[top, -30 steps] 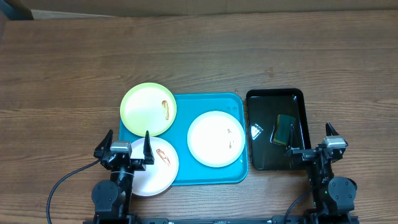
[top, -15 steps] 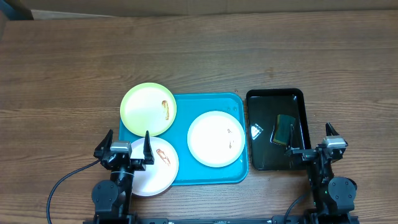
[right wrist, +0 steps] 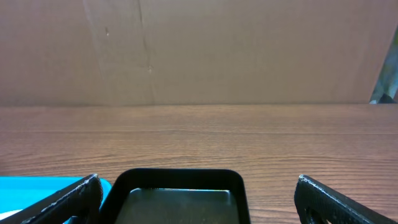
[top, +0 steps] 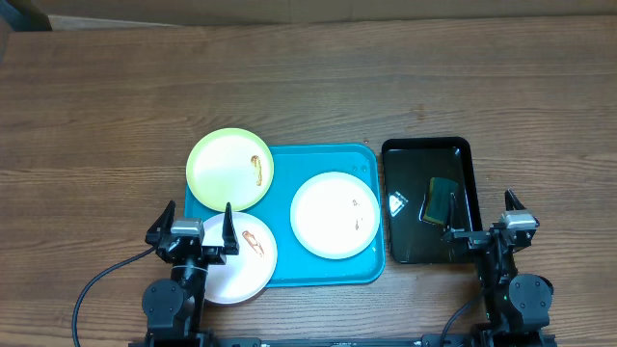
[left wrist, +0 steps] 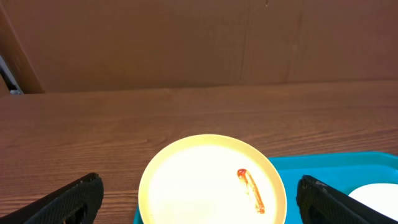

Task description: Clean dirty plates on tray and stack at the side

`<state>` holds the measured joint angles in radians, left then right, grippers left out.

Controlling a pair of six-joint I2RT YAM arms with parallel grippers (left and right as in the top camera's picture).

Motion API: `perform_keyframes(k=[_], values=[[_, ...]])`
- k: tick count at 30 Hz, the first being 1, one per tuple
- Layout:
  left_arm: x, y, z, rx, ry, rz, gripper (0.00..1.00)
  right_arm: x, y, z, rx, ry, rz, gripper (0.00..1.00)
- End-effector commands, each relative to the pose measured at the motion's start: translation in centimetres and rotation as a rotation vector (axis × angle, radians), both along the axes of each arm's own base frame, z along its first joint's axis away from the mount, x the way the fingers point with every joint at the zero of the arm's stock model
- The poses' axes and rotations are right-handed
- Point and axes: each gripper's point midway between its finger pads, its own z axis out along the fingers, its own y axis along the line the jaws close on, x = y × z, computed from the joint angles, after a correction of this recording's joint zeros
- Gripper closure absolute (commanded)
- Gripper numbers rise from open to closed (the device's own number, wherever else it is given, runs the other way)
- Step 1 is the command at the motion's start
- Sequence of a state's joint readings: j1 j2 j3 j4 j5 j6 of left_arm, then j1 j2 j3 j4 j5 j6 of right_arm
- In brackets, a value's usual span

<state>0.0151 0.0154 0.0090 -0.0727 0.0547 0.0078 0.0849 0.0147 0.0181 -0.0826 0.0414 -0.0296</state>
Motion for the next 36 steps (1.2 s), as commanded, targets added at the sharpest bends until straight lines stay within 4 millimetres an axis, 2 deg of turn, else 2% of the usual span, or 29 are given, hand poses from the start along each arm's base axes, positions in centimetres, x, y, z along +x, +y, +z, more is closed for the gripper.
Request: perform_keyframes(k=[1, 36], values=[[-0.01, 0.28, -0.12, 0.019, -0.001, 0.013, 0.00, 0.02, -0.30, -0.15, 0.004, -0.005, -0.015, 0.00], [-0.01, 0.28, -0.12, 0.019, -0.001, 0.013, 0.00, 0.02, -0.30, -0.15, 0.004, -0.005, -0.015, 0.00]])
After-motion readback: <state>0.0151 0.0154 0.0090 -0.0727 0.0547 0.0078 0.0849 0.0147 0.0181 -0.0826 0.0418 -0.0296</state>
